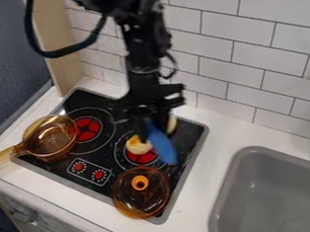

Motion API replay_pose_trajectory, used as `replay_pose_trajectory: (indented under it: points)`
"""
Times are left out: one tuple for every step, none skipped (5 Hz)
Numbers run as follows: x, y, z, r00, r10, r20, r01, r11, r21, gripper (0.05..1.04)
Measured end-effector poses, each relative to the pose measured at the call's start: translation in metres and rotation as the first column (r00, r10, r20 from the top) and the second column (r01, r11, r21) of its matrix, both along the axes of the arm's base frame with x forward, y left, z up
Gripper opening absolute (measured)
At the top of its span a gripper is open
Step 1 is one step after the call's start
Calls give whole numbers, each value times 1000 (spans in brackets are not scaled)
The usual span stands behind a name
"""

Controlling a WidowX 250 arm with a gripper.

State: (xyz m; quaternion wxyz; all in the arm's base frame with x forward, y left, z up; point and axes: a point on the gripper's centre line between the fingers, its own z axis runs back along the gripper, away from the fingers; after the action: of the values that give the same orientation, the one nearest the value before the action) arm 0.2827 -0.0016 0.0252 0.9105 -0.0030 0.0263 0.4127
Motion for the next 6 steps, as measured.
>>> replay_pose_trajectory:
  points:
    - [-8,-30,-1,998,-51,-33,48,997,-65,368]
    - [-17,-47,-15,990,-105,-97,96,990,-101,368]
    - [-14,-48,-27,985,-121,-121,109,989,-102,368]
    - [-5,-47,-44,982,-117,-150,102,990,-101,368]
    - [9,-33,-55,984,-78,-159,65,994,-85,368]
    - [15,-22,-66,984,-47,-173,37,997,-61,368]
